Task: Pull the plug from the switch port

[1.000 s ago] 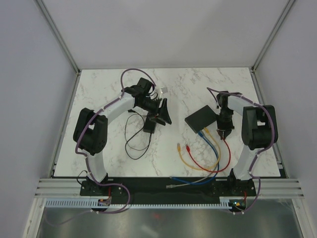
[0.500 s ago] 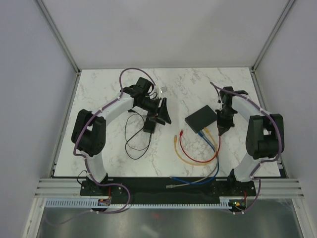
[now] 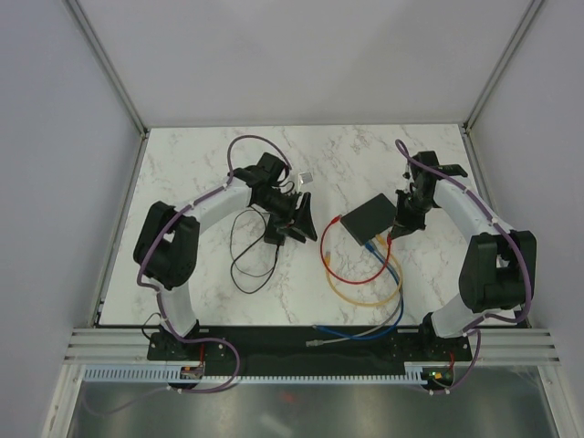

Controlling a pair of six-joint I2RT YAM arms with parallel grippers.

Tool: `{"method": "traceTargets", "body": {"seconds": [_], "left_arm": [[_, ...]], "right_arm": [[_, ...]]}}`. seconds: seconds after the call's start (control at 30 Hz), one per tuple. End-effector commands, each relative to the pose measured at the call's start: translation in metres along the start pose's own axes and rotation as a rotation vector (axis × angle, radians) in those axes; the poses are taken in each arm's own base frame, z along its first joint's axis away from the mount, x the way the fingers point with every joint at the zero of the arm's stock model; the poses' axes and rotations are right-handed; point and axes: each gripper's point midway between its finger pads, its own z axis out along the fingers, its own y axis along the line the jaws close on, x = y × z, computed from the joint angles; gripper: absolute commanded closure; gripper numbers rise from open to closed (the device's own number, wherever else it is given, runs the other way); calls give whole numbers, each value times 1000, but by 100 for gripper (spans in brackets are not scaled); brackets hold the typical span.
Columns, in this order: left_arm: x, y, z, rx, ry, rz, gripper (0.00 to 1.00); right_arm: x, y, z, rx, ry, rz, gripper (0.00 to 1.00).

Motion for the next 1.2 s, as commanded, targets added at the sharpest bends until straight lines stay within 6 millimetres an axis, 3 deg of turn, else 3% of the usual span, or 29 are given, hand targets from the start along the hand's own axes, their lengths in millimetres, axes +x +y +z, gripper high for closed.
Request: {"method": "traceTargets", "body": {"seconds": [0.0,0.17,0.27,0.3,0.4,0.57,0.6,0.67,0.77,0.97,1.17], "left_arm": [[16,-16,9,37,44,61,40],[27,-6,23,28,93,30,40],[32,-11,22,32,97,41,40],[32,-14,21,33,96,48,40],[36,-18,31,38,122,63,40],[29,-31,52,52,152,107,40],[-30,26,61,-401,-212,-332,27],[-41,42,67,-493,-266,-336,28],[-41,62,71,-634,-276,-337,29],[-41,75,69,-762,-320,-304,34],[-38,69,77,-782,-319,-276,41]], "right_arm": [[-2,24,-8,-115,-26,67,100],[-9,51,-8,-253,-48,185,100],[-16,58,-8,-284,-51,151,100],[-15,57,-6,-281,-45,102,100],[-13,48,-3,-224,-28,53,84],[-13,47,-10,-215,-53,29,81],[-11,46,-12,-211,-55,23,81],[-5,42,-18,-200,-73,10,81],[5,38,-20,-201,-79,-3,81],[25,31,-17,-193,-82,-14,81],[27,36,-18,-209,-77,-31,83]]}}
